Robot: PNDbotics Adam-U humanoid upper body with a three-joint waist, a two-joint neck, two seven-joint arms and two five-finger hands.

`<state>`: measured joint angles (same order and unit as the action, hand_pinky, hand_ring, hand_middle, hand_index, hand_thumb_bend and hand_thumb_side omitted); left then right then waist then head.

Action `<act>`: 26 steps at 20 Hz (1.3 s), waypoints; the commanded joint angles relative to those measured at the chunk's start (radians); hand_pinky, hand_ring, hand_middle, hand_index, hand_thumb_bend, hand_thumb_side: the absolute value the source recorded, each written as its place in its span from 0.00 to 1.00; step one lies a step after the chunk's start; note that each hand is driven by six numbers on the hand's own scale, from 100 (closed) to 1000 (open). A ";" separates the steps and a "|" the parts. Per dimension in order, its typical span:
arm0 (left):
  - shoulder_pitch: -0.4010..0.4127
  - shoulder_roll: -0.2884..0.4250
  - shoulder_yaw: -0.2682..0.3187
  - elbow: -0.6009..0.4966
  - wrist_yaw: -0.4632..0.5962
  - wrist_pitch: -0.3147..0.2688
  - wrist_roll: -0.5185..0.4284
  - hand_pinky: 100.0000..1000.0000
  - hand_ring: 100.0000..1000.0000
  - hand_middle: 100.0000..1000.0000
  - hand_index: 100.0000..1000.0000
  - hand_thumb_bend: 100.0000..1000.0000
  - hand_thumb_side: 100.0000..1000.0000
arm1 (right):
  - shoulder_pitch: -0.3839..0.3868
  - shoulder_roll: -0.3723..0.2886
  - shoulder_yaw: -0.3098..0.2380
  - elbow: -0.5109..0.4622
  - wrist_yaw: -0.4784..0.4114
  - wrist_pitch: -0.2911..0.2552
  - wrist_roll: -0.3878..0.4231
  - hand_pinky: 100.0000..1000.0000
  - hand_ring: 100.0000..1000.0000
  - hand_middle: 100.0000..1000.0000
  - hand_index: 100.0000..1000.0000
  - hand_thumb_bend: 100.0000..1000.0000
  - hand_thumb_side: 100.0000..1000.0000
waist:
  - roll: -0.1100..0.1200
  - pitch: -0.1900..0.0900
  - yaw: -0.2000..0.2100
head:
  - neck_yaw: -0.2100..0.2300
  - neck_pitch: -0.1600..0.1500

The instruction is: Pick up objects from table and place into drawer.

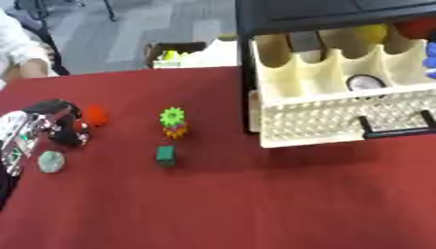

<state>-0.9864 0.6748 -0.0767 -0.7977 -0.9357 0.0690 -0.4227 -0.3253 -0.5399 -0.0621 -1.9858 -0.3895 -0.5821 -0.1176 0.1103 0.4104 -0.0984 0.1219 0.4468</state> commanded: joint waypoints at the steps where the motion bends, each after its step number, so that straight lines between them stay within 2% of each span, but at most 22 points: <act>1: -0.020 0.023 0.003 -0.009 0.022 0.001 -0.003 0.43 0.41 0.22 0.48 0.00 0.23 | -0.005 -0.013 -0.012 -0.014 -0.009 0.007 -0.005 0.62 0.70 0.62 0.80 0.00 1.00 | -0.006 -0.035 0.002 | 0.000 0.001; 12: -0.031 0.031 -0.003 -0.050 0.076 0.002 0.017 0.41 0.39 0.19 0.44 0.00 0.20 | 0.000 -0.012 -0.013 -0.014 -0.018 0.020 -0.016 0.62 0.70 0.63 0.80 0.00 1.00 | -0.008 -0.059 0.005 | -0.008 0.016; 13: -0.032 0.032 -0.004 -0.054 0.081 0.003 0.021 0.40 0.38 0.18 0.44 0.00 0.23 | 0.001 -0.011 -0.012 -0.014 -0.019 0.021 -0.016 0.62 0.70 0.63 0.80 0.00 1.00 | -0.008 -0.061 0.005 | -0.008 0.017; 14: -0.033 0.032 -0.005 -0.059 0.086 0.003 0.024 0.40 0.38 0.18 0.43 0.00 0.19 | 0.002 -0.011 -0.013 -0.014 -0.020 0.022 -0.016 0.62 0.70 0.63 0.80 0.00 1.00 | -0.008 -0.063 0.005 | -0.008 0.018; 19: -0.038 0.030 -0.012 -0.085 0.115 0.000 0.025 0.39 0.37 0.17 0.43 0.00 0.19 | 0.004 -0.010 -0.014 -0.014 -0.028 0.029 -0.019 0.62 0.70 0.63 0.80 0.00 1.00 | -0.007 -0.075 0.006 | -0.012 0.025; 26: -0.071 0.024 -0.045 -0.194 0.189 -0.024 -0.006 0.39 0.36 0.17 0.41 0.00 0.18 | 0.011 -0.017 -0.015 -0.014 -0.042 0.039 -0.027 0.62 0.71 0.63 0.80 0.00 1.00 | -0.009 -0.103 0.016 | -0.029 0.041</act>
<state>-1.0312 0.6747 -0.1182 -0.9555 -0.7622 0.0511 -0.4226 -0.3075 -0.5387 -0.0677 -1.9858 -0.4240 -0.5470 -0.1425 0.1083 0.3312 -0.0832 0.0973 0.4826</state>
